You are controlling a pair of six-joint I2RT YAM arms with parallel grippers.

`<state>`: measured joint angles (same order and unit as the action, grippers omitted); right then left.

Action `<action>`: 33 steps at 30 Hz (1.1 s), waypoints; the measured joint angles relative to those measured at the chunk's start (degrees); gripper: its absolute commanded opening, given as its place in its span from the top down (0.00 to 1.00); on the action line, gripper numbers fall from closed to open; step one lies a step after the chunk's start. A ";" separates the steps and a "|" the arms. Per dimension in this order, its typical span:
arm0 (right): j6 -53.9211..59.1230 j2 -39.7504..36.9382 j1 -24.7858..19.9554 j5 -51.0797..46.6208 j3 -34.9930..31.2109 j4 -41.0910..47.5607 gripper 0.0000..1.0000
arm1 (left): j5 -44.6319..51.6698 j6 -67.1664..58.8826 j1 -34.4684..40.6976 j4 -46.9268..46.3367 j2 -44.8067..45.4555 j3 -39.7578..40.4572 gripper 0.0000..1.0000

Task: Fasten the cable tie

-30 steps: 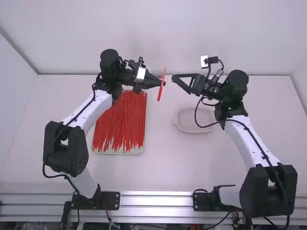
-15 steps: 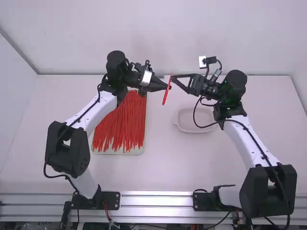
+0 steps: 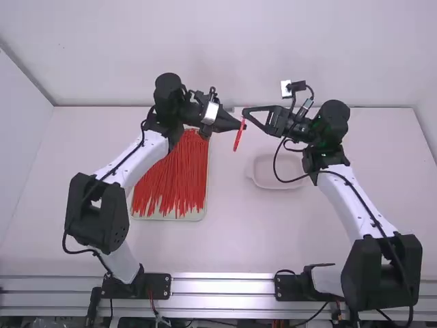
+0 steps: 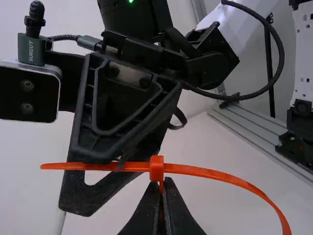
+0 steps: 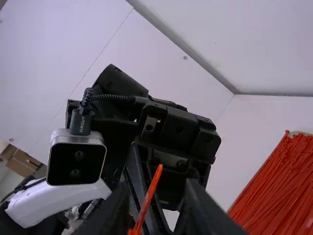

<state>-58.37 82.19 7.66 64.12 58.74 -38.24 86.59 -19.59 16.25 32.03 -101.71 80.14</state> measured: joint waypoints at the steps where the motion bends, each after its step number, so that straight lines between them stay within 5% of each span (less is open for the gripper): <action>1: -0.04 0.00 -0.02 0.02 0.00 0.00 0.84 | 0.00 -0.02 0.07 0.00 0.00 0.00 0.98; 11: -0.04 0.00 0.00 0.02 0.00 -0.09 0.87 | -0.90 -0.02 0.13 -0.37 0.00 -0.02 0.98; 13: -0.09 0.00 0.00 0.04 0.00 -0.13 1.00 | -1.03 0.02 0.13 -0.55 0.00 0.00 0.98; 33: -6.93 0.20 0.09 -1.29 -0.96 0.52 1.00 | -4.85 -7.52 0.87 -11.56 0.00 -0.04 0.98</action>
<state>-65.30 82.39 7.75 62.83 57.78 -37.71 81.73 -27.11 17.12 20.47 -101.71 80.09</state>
